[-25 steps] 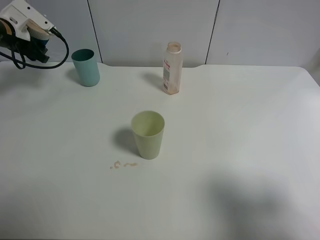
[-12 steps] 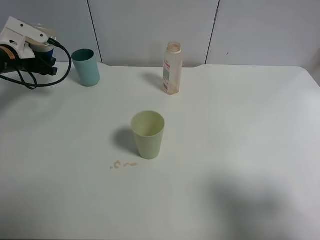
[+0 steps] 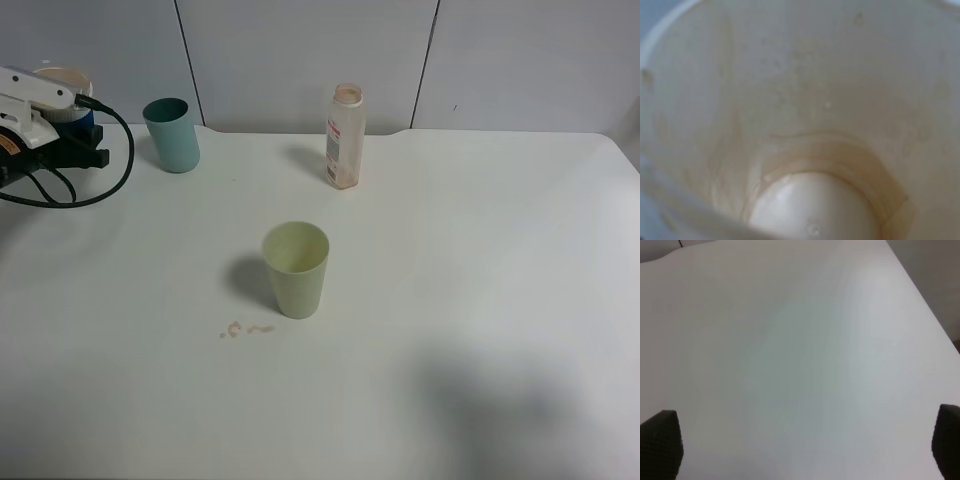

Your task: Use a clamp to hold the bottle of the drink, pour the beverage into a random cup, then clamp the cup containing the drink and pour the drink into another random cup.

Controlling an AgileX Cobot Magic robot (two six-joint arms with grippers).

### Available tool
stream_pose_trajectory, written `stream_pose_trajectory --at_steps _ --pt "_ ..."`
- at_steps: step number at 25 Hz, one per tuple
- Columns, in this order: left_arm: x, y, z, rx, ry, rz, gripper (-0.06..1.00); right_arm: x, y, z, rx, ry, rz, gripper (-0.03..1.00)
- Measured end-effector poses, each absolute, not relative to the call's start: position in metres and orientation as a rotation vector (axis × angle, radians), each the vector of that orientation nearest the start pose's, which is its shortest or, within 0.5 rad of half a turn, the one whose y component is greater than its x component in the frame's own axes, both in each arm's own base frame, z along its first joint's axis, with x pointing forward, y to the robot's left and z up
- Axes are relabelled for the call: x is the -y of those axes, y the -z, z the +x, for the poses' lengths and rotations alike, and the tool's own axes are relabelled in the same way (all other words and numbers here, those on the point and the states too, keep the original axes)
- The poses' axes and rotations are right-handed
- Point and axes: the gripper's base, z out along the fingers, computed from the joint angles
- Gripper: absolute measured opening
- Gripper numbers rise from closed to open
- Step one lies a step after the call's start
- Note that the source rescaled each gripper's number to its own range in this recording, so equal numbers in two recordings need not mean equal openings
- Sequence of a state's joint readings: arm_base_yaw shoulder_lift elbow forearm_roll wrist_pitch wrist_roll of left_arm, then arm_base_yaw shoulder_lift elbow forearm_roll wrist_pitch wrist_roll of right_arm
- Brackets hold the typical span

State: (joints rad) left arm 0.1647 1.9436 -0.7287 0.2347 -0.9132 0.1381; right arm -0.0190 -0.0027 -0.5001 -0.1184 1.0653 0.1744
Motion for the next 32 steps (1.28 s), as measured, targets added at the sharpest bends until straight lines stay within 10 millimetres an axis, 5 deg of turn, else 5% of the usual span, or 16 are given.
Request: stream_pose_trajectory --at_steps 20,32 --pt "-0.038 -0.080 0.345 -1.796 -0.015 0.104 0.00 0.009 -0.277 -0.006 -2.031 0.044 0.203 1.00" --pt "-0.038 -0.070 0.344 -1.783 -0.004 0.097 0.00 0.009 -0.277 -0.006 -2.031 0.044 0.203 1.00"
